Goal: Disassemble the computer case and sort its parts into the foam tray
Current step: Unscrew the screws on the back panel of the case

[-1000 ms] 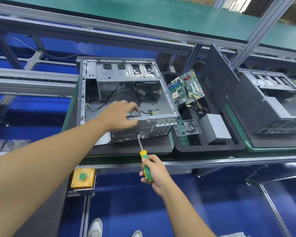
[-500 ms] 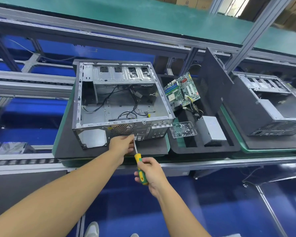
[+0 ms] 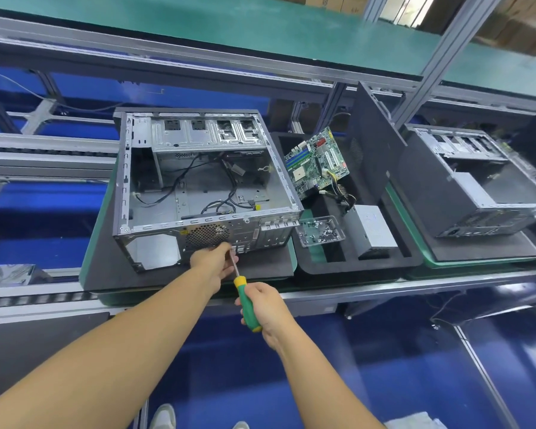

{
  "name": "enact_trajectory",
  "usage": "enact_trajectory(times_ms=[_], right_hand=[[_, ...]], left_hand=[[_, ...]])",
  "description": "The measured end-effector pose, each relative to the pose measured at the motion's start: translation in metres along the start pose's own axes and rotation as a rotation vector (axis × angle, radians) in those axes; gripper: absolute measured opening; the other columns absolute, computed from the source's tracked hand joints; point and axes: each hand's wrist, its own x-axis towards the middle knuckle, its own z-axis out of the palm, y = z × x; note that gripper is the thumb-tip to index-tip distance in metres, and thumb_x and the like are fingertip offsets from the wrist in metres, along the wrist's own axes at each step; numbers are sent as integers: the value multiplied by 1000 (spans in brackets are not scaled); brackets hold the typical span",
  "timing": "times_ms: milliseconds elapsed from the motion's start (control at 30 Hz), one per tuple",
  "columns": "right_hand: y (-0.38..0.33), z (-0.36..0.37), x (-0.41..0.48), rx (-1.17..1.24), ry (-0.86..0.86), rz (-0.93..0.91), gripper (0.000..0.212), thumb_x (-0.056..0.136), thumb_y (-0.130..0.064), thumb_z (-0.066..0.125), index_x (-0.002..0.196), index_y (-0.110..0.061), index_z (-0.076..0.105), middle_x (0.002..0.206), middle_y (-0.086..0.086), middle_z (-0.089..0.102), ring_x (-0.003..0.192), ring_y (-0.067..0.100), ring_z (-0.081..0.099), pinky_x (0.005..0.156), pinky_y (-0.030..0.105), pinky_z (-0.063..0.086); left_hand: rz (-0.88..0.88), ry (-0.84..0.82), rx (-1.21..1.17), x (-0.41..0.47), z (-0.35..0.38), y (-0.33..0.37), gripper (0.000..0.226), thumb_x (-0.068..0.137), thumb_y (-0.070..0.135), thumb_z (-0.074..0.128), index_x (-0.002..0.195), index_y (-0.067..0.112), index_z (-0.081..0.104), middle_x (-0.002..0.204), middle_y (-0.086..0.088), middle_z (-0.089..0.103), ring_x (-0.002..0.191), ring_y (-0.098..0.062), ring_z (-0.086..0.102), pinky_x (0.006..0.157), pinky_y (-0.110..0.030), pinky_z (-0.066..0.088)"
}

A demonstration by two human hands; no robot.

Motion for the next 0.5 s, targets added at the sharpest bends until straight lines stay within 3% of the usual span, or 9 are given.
enact_trajectory(times_ms=[167,333,400,500], right_hand=[[1,-36,-7,-20,27,16,18,85,-34,48,88,-18,56,67,-2,59,52,13,48,47,25,42],[-3,-86,-10,291,189,-47,19,90,-32,50,94,-15,57,64,1,55,49,14,44,45,26,38],[-2,-107,-11,426,274,-51,18,96,-29,48,96,-13,57,63,1,55,49,14,45,45,27,38],[5,-139,-17,546,394,-38,19,97,-30,51,98,-13,59,64,2,57,49,14,47,44,27,39]], left_hand=[[51,6,139,-6,7,-4,22,96,21,51,79,10,60,66,-2,59,60,-16,59,54,-28,50],[55,-326,593,-36,48,-21,28,91,22,43,66,14,51,45,2,44,40,-17,45,45,-22,40],[32,-467,685,-48,75,-28,28,91,20,47,66,11,56,47,0,47,40,-18,46,44,-22,42],[52,-569,692,-55,122,-36,27,98,21,53,80,6,67,62,-3,64,53,-17,63,49,-26,53]])
